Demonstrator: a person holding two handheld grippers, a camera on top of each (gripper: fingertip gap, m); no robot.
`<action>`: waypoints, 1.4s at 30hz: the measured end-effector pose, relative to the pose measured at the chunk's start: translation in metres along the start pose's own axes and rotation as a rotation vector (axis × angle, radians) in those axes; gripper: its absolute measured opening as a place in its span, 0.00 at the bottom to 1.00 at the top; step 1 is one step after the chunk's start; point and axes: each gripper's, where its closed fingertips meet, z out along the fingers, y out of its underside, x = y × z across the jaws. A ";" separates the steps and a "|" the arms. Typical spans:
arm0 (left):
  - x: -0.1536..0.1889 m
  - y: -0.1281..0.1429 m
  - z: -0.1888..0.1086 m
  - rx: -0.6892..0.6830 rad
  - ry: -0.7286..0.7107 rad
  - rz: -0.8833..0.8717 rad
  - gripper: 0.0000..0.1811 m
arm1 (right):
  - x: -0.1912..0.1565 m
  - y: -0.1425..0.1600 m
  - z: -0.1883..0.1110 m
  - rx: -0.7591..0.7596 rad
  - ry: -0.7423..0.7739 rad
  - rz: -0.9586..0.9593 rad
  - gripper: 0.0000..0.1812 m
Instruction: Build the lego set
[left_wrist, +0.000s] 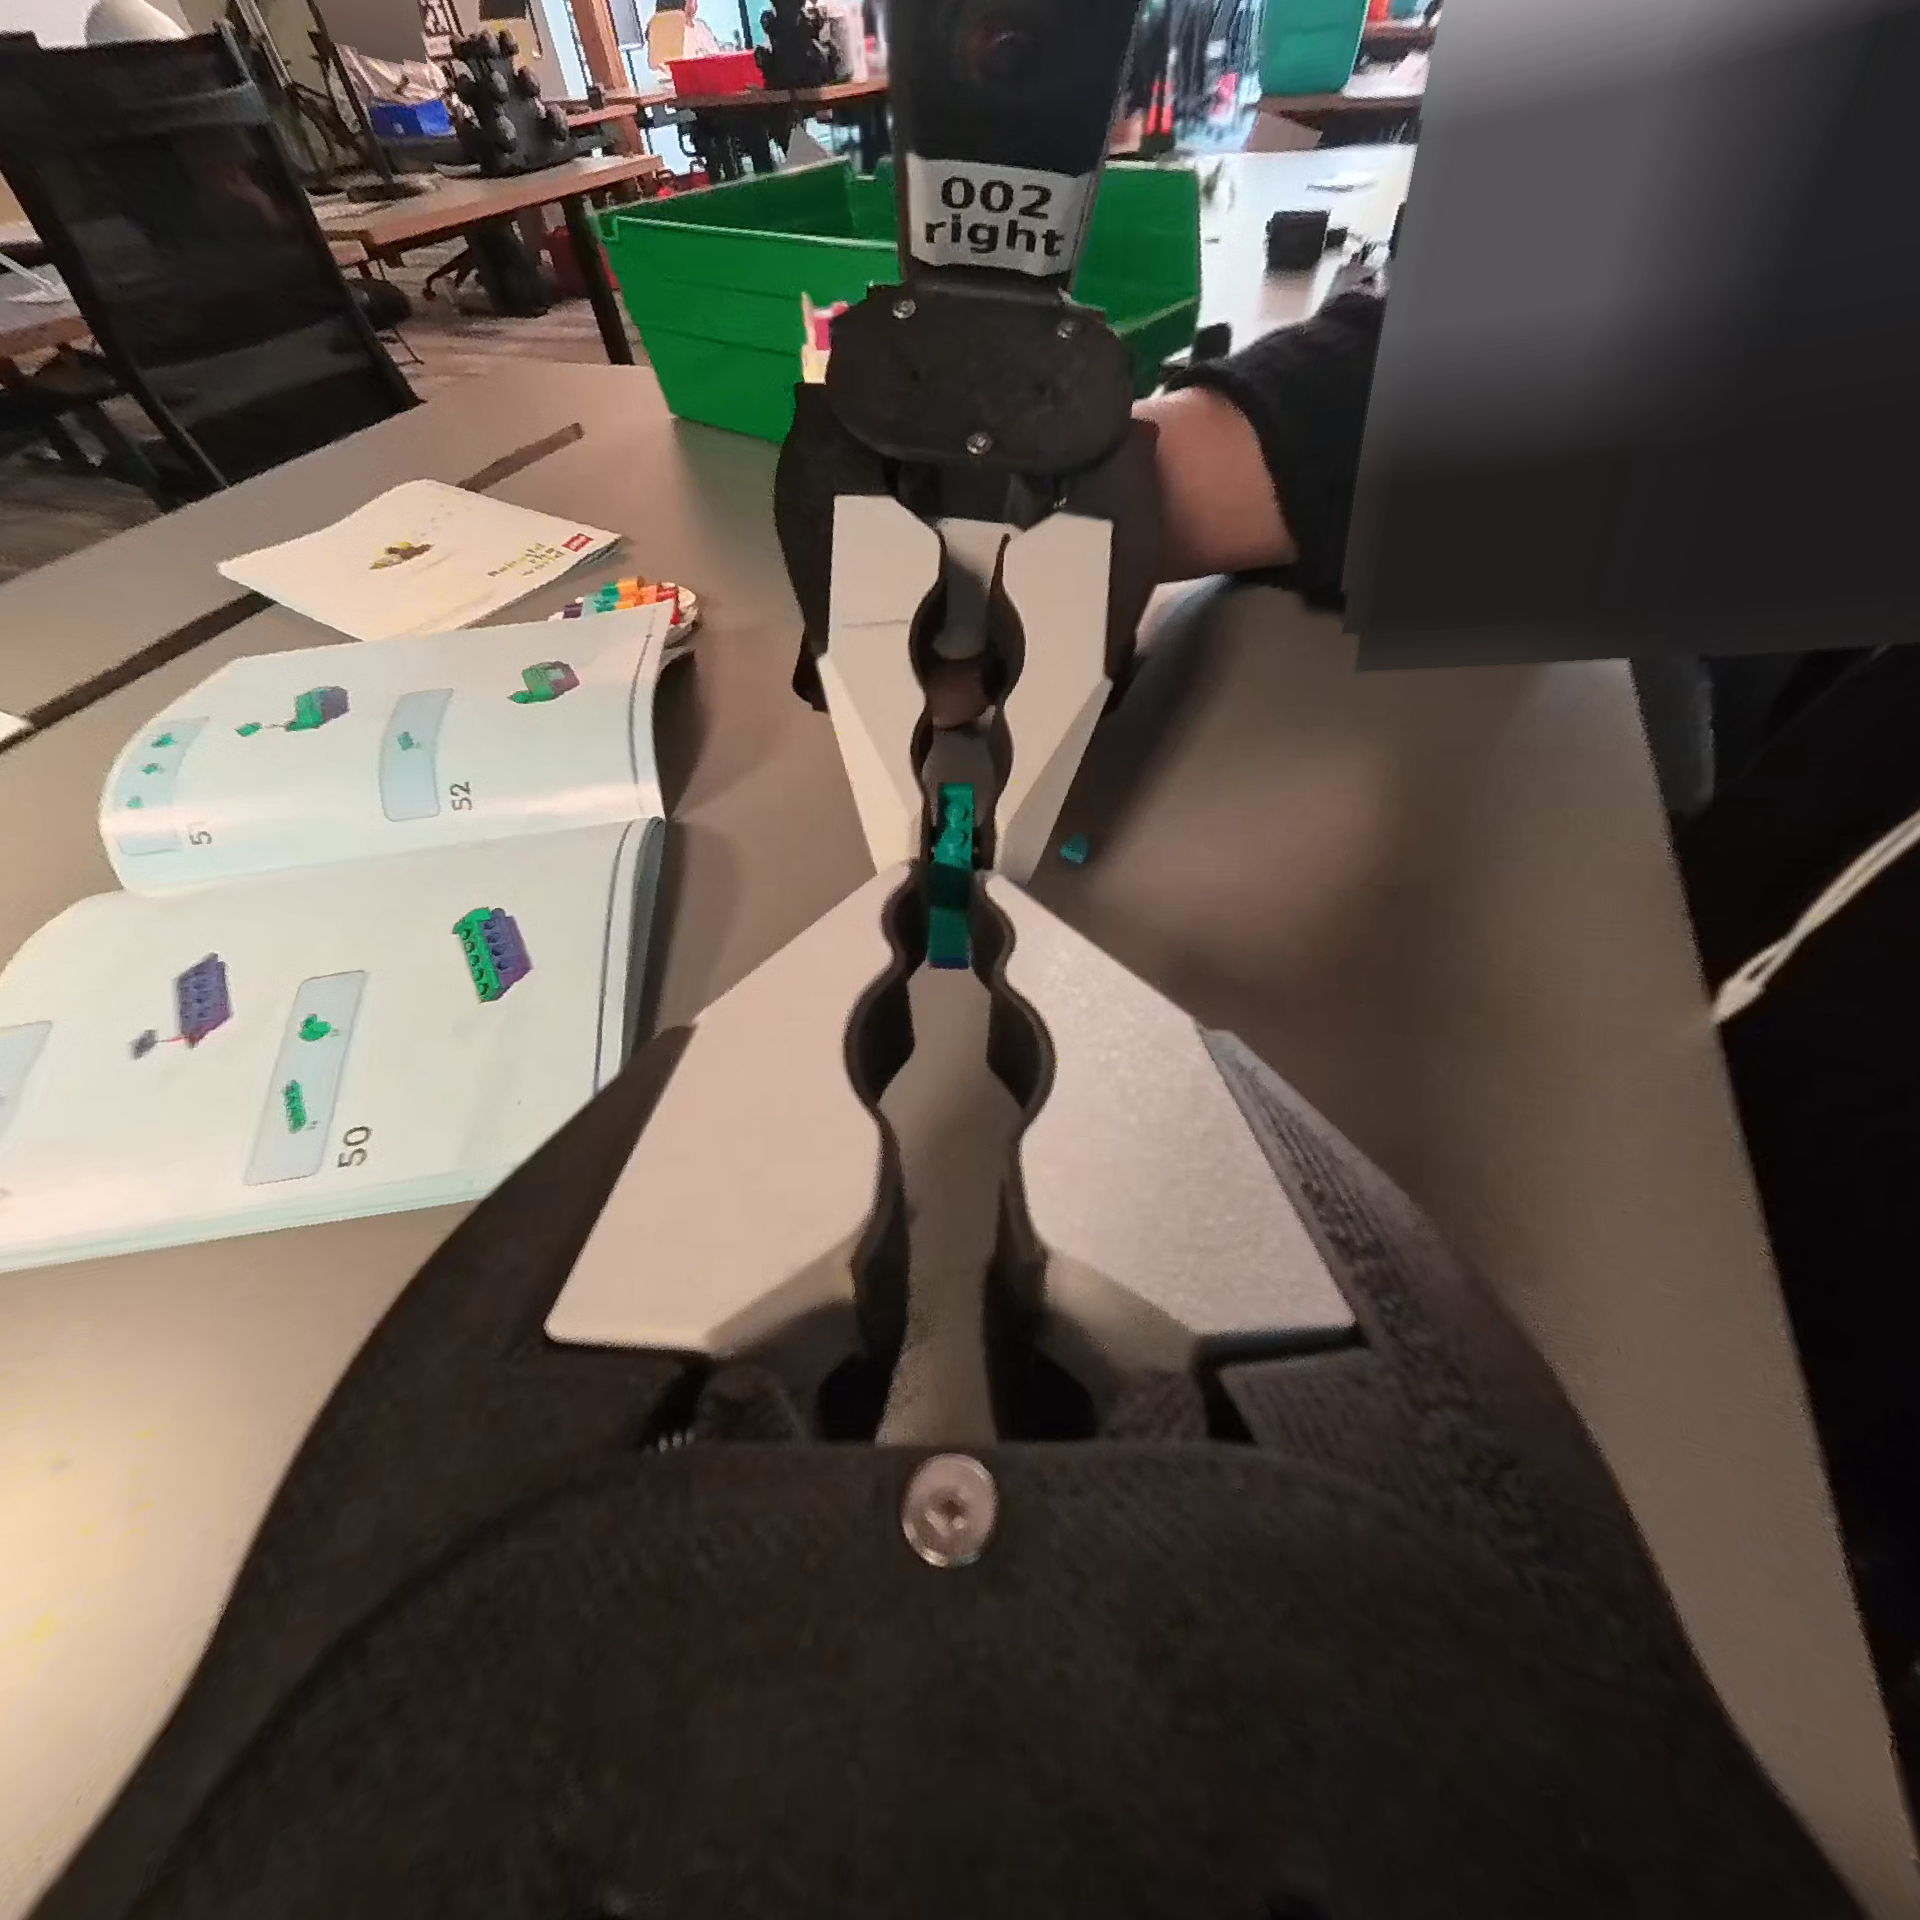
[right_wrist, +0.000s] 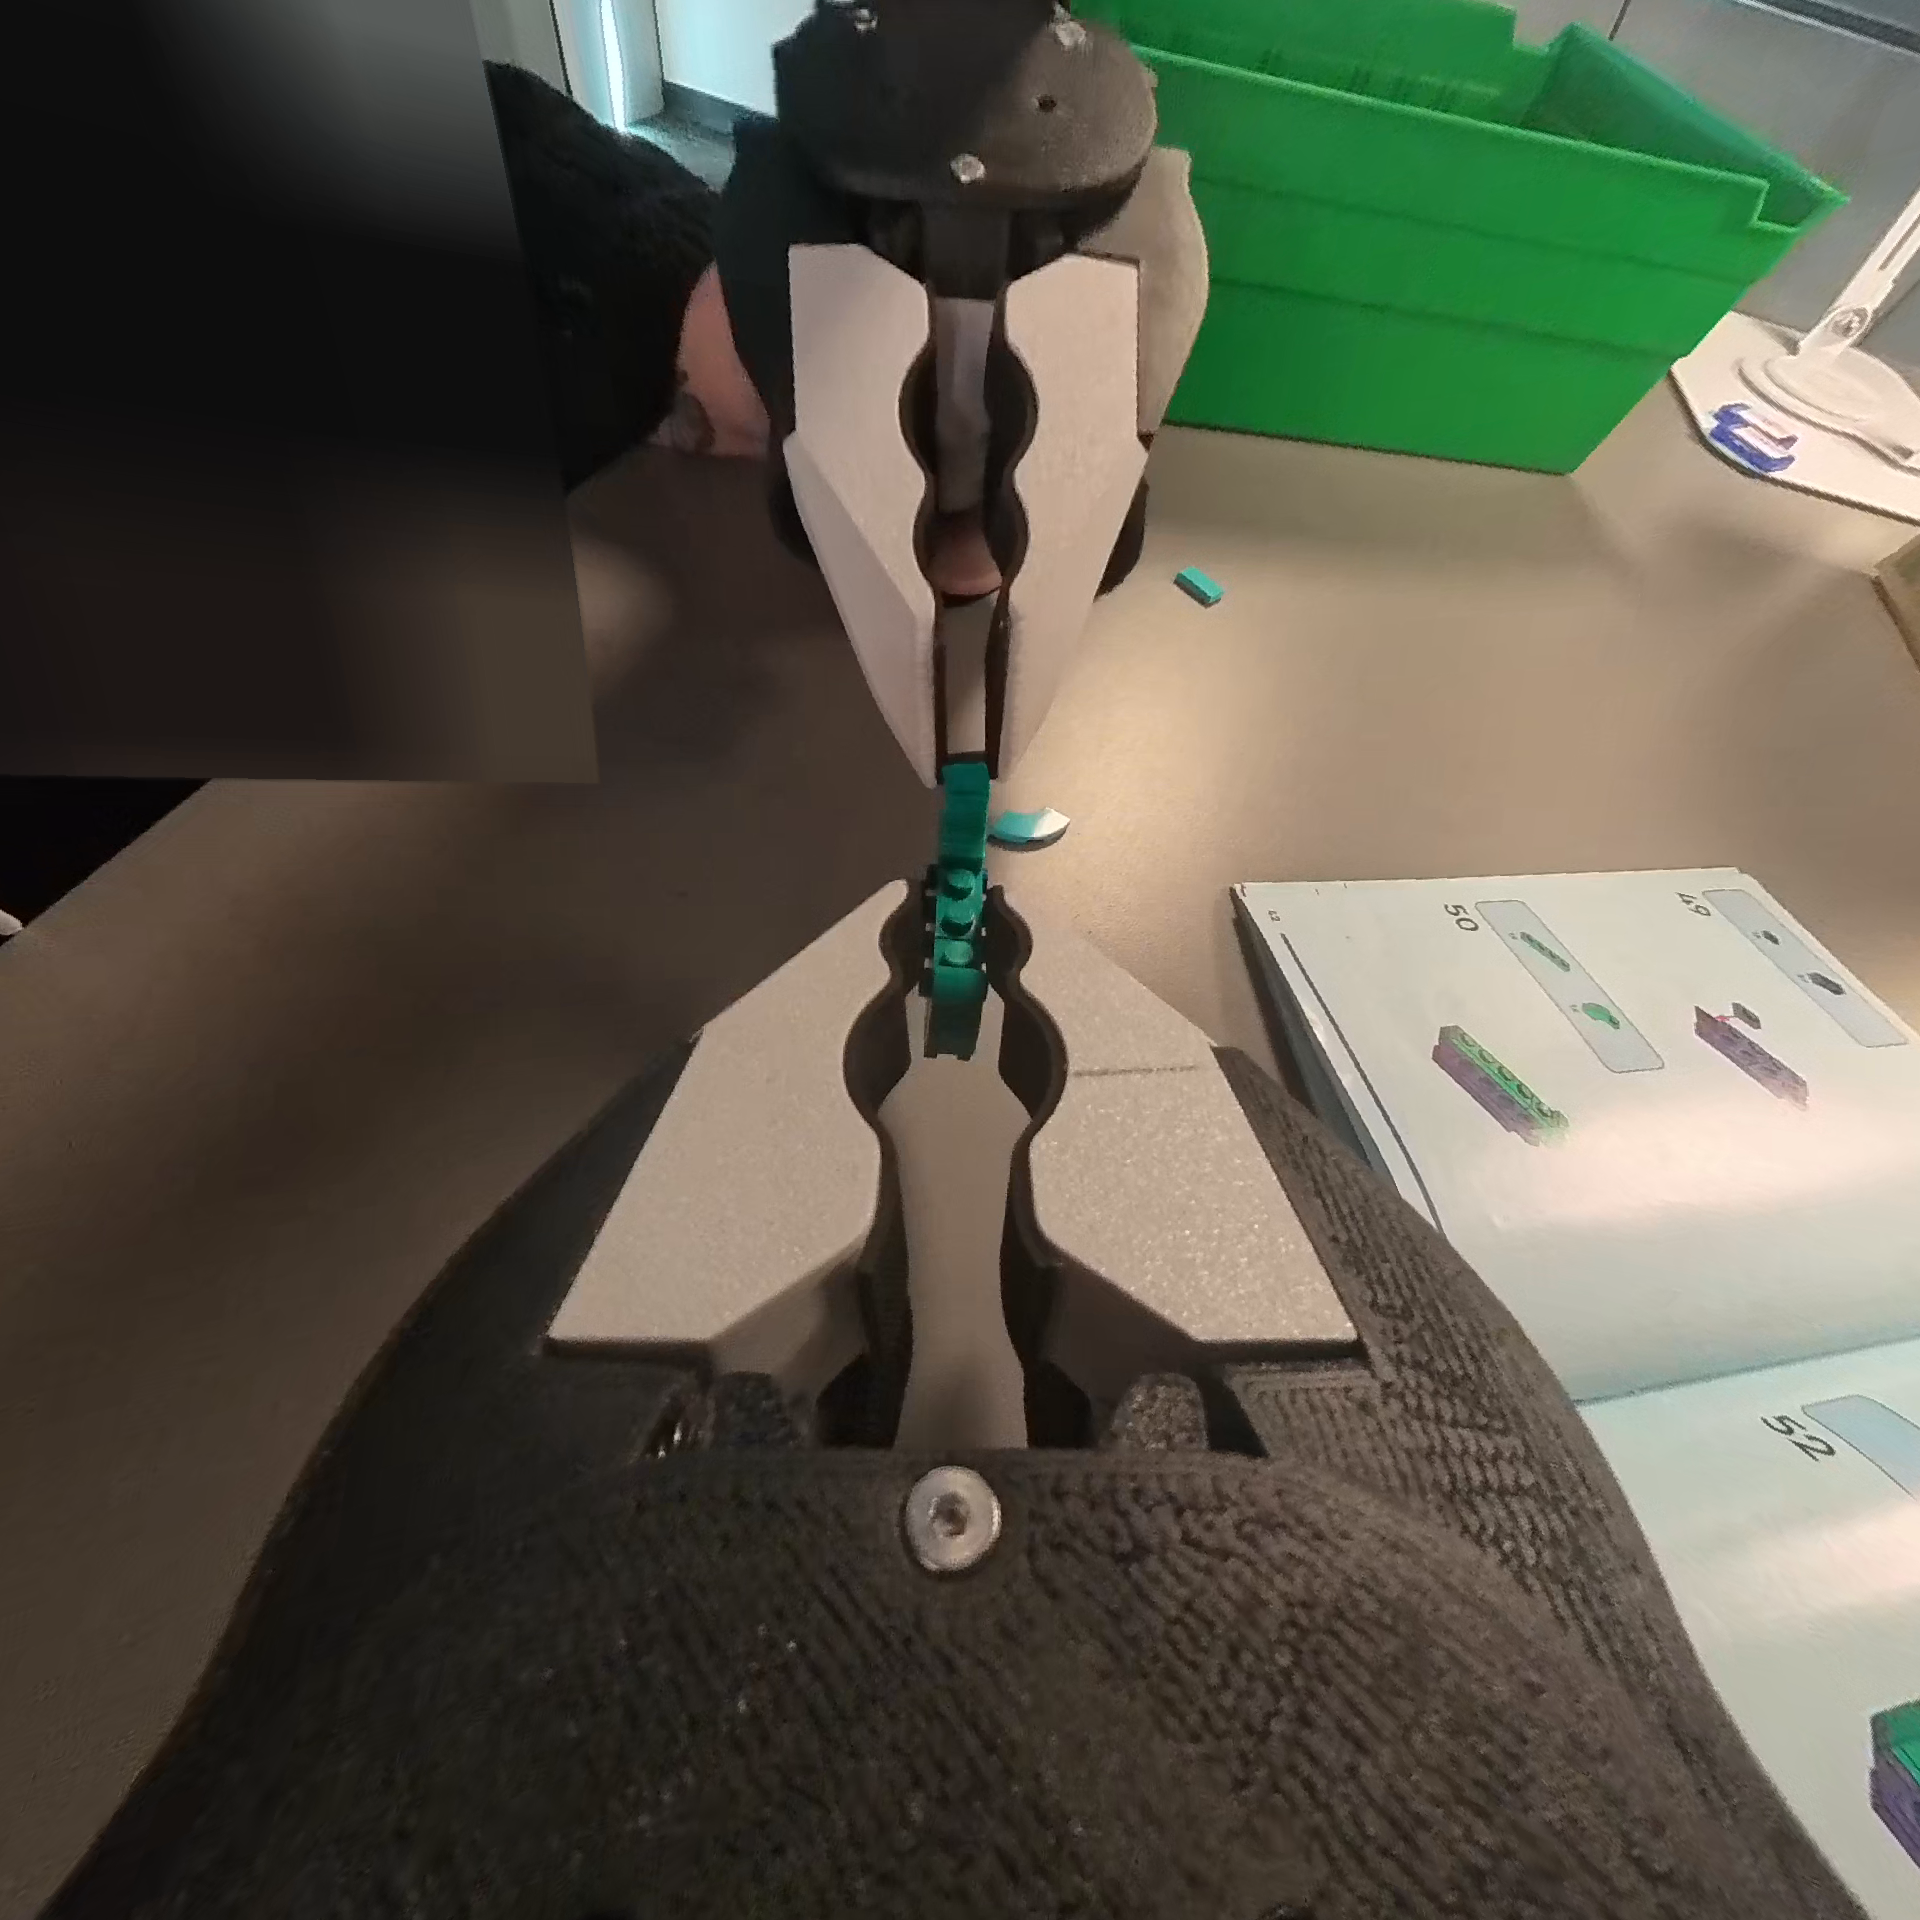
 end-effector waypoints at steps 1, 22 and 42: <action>0.000 -0.002 0.000 0.013 0.015 -0.032 0.04 | 0.000 -0.001 -0.001 0.009 -0.002 0.005 0.05; -0.005 -0.011 -0.006 0.092 0.087 -0.153 0.04 | 0.006 -0.012 -0.002 0.076 0.024 0.085 0.05; -0.001 -0.005 0.004 0.028 0.130 -0.159 0.04 | 0.005 -0.011 0.004 0.055 0.049 0.019 0.05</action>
